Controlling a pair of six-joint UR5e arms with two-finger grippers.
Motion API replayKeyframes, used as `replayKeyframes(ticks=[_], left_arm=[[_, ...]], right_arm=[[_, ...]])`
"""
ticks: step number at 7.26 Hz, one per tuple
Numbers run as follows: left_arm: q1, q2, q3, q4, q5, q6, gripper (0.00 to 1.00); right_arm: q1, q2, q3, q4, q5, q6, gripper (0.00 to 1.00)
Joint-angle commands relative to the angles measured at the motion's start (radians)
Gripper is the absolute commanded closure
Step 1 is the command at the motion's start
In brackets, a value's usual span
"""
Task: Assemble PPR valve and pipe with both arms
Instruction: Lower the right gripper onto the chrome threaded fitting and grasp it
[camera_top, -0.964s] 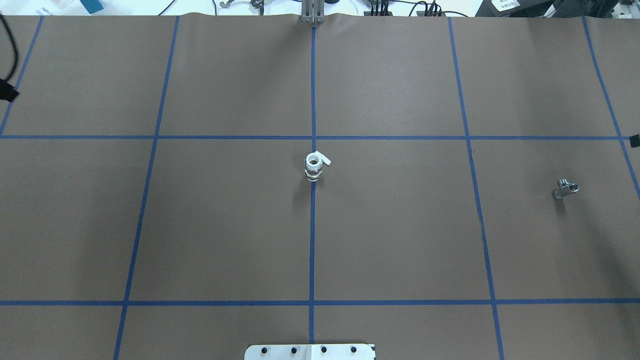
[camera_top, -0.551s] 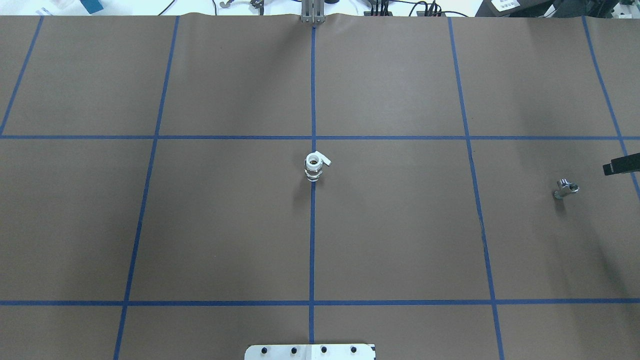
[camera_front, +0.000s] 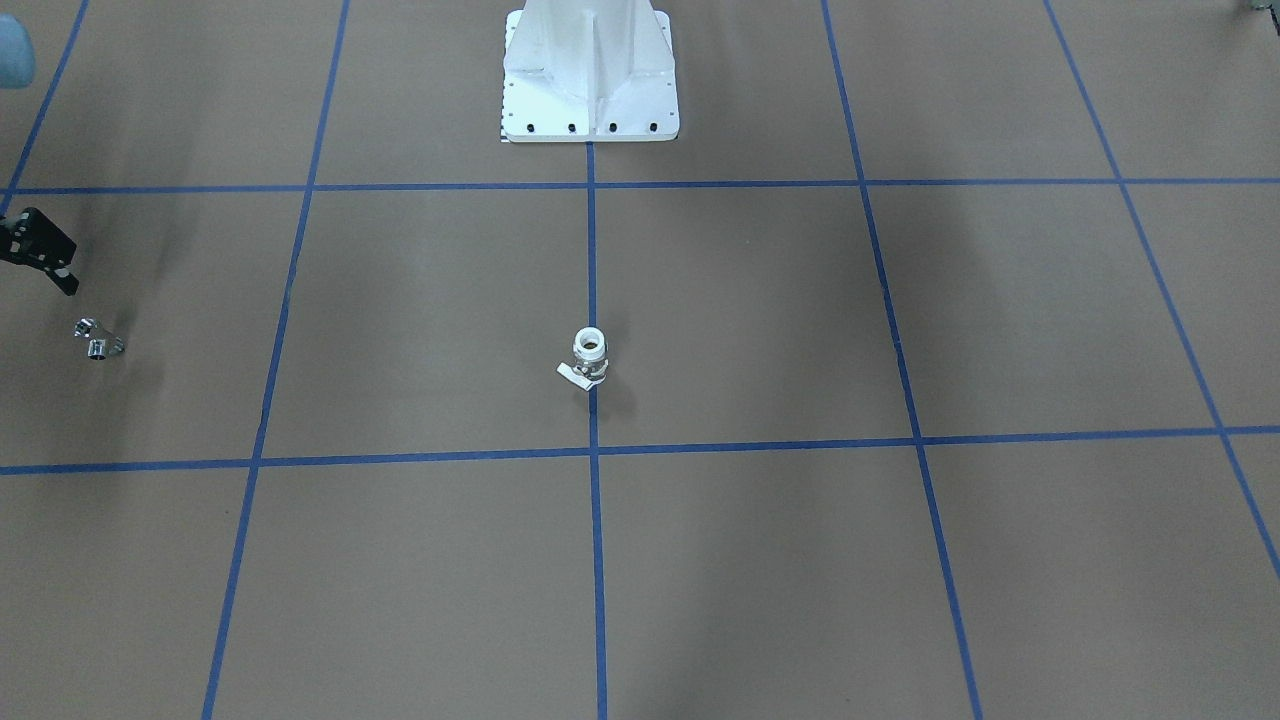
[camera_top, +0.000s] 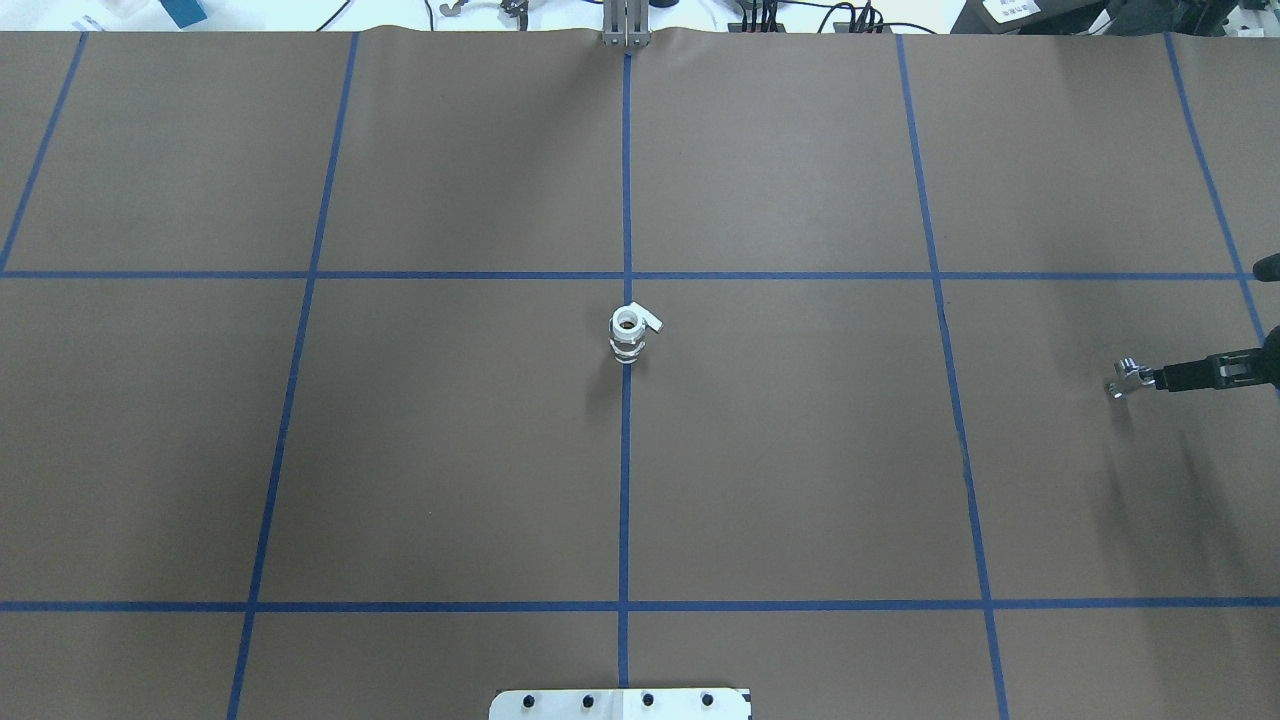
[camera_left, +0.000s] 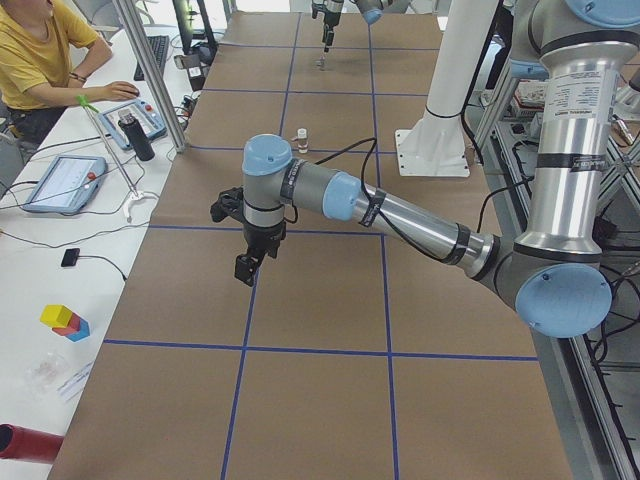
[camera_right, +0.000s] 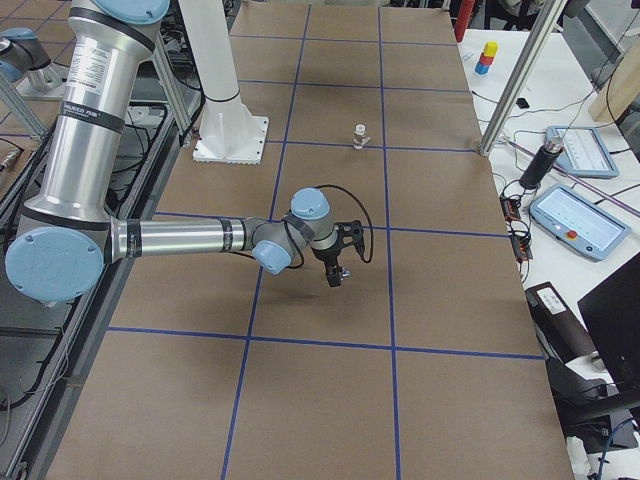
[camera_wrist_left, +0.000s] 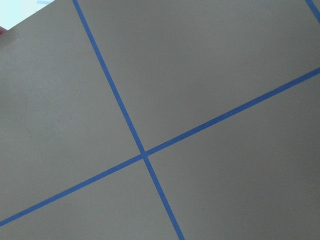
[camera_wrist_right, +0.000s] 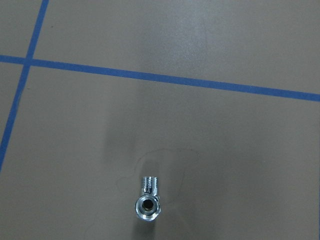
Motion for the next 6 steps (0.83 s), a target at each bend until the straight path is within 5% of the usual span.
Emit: replayKeyframes(ticks=[1, 2, 6], left_arm=[[0.001, 0.001, 0.001, -0.002, 0.0, -0.003, 0.0], [0.001, 0.001, -0.001, -0.002, 0.0, -0.003, 0.0], [0.001, 0.0, 0.006, -0.002, 0.0, -0.005, 0.0]], right_arm=[[-0.048, 0.061, -0.065, 0.016, -0.058, 0.015, 0.04], [-0.056, 0.078, -0.073, 0.017, -0.057, 0.036, 0.17], [-0.075, 0.075, -0.075, 0.051, -0.052, 0.053, 0.38]])
